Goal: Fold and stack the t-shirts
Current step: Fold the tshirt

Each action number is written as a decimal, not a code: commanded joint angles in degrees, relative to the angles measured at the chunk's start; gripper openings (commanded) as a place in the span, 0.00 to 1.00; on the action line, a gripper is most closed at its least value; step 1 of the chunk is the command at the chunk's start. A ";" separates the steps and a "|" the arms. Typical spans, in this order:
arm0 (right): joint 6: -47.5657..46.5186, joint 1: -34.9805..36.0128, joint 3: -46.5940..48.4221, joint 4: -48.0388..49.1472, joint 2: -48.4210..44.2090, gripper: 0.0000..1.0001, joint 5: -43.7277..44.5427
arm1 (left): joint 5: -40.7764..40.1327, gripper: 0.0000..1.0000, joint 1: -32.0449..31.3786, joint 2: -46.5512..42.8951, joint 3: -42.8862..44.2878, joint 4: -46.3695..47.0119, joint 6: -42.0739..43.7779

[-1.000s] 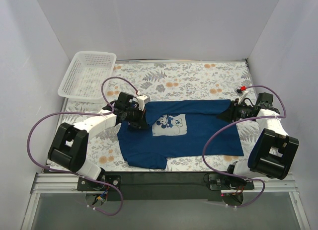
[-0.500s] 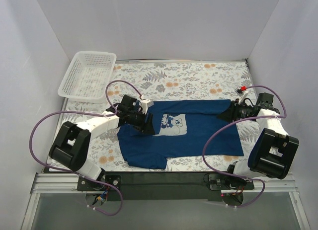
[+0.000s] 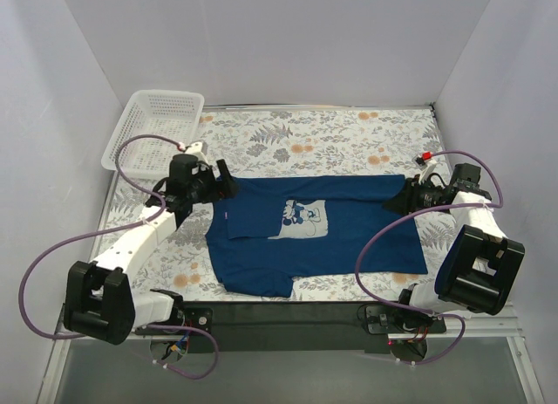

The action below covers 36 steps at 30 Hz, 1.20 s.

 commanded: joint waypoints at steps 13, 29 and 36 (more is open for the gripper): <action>5.96 -0.19 6.75 6.86 7.84 0.37 9.73 | -12.25 0.52 6.38 22.22 10.18 6.96 -18.35; 12.18 -0.19 10.87 12.04 13.81 0.37 14.38 | -14.47 0.43 6.38 30.75 14.14 10.29 -22.40; 17.29 -0.19 16.05 14.24 20.14 0.38 15.62 | -13.77 0.38 6.38 31.19 13.35 11.52 -21.61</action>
